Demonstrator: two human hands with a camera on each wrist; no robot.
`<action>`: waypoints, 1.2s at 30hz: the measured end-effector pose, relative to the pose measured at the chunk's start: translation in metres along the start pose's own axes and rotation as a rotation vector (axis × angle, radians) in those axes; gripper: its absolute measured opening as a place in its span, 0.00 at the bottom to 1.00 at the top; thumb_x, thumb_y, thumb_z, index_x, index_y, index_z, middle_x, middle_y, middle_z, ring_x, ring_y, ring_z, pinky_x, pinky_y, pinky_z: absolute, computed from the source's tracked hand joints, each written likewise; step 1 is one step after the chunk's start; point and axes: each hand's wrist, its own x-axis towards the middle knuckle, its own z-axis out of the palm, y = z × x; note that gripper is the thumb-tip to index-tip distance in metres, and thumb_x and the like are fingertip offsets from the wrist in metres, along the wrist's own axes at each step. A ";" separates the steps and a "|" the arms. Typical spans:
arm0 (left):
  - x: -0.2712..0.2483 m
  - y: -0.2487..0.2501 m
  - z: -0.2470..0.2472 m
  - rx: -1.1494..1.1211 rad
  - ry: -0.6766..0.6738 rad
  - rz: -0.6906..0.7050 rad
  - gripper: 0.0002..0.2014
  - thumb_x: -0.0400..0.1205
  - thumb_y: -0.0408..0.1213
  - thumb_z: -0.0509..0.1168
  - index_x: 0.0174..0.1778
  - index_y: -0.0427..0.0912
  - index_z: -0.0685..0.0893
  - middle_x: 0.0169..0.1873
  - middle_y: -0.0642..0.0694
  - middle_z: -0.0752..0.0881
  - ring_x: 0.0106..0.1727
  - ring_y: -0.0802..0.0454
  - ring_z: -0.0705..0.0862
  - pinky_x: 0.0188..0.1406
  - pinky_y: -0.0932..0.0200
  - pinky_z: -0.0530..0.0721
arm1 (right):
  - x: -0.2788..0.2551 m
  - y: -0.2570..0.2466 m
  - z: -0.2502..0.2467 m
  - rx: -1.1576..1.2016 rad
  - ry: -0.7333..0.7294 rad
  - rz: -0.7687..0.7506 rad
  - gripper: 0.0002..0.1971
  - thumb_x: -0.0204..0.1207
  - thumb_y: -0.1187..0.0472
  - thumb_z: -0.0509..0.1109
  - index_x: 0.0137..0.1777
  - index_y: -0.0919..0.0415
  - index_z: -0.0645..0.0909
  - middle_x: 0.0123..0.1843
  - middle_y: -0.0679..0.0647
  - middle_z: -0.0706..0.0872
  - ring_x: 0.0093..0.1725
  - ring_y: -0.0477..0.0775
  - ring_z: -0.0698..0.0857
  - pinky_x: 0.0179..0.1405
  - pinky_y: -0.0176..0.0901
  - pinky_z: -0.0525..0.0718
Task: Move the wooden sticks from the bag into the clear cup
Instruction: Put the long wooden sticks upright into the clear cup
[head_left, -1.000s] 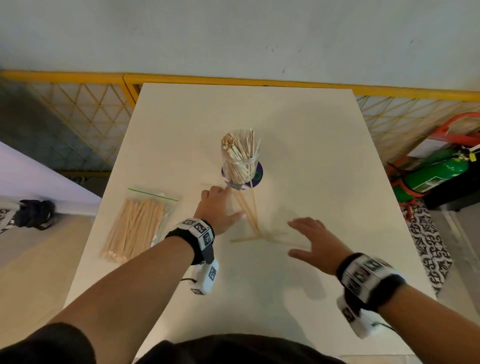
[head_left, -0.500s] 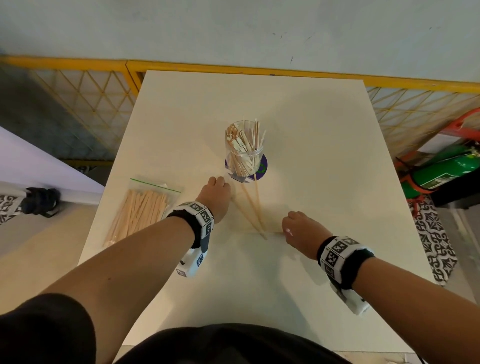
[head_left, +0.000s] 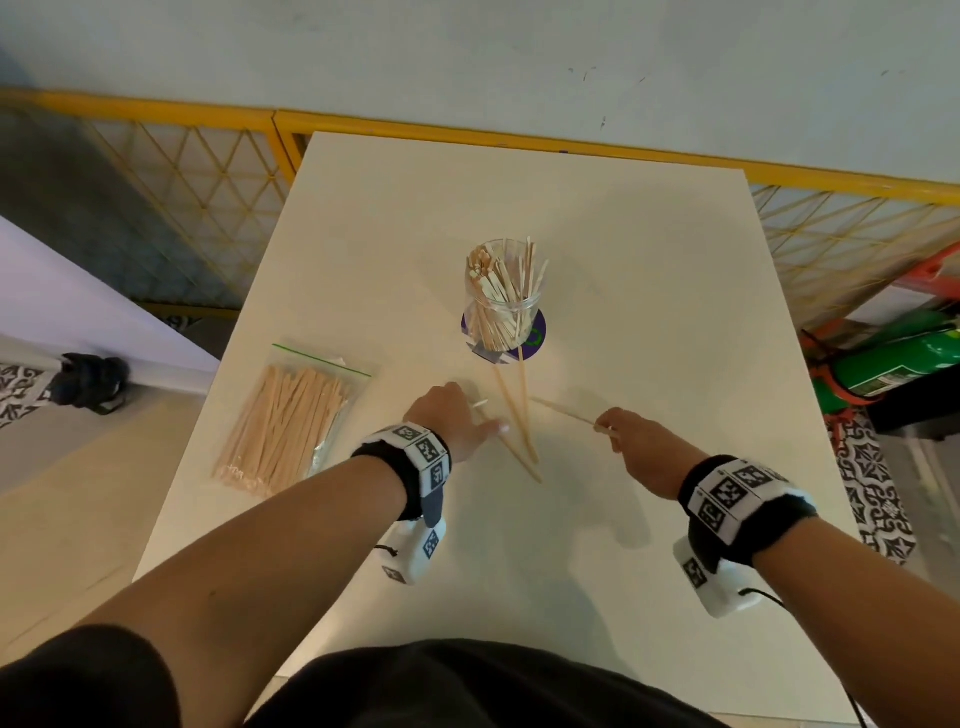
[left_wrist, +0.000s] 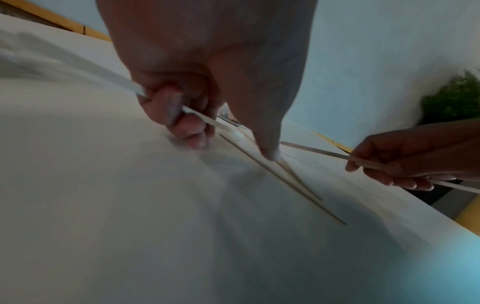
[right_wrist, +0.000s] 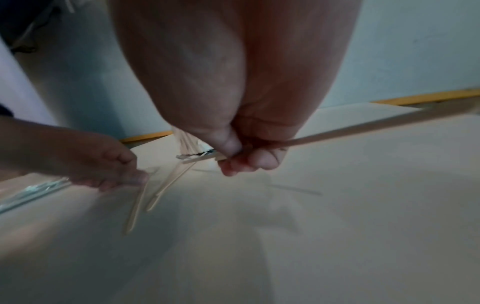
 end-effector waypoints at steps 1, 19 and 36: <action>0.001 0.004 0.001 -0.006 -0.001 -0.012 0.35 0.74 0.63 0.68 0.70 0.42 0.78 0.63 0.41 0.86 0.63 0.40 0.85 0.58 0.52 0.82 | 0.002 0.000 -0.001 0.030 0.025 0.032 0.16 0.79 0.73 0.51 0.59 0.60 0.75 0.43 0.53 0.77 0.39 0.54 0.74 0.38 0.41 0.71; -0.006 -0.014 -0.018 -0.233 -0.018 -0.198 0.21 0.87 0.41 0.54 0.70 0.29 0.69 0.66 0.33 0.81 0.64 0.35 0.81 0.48 0.54 0.73 | 0.045 -0.085 0.029 -0.163 0.231 0.132 0.19 0.75 0.46 0.69 0.60 0.57 0.82 0.58 0.56 0.87 0.57 0.61 0.86 0.51 0.46 0.80; -0.013 -0.004 -0.026 -0.760 -0.092 -0.031 0.31 0.80 0.62 0.62 0.62 0.36 0.72 0.36 0.52 0.73 0.35 0.54 0.72 0.38 0.56 0.72 | 0.024 -0.085 0.029 0.060 0.109 -0.042 0.04 0.84 0.64 0.53 0.55 0.64 0.61 0.34 0.53 0.74 0.30 0.54 0.74 0.34 0.48 0.75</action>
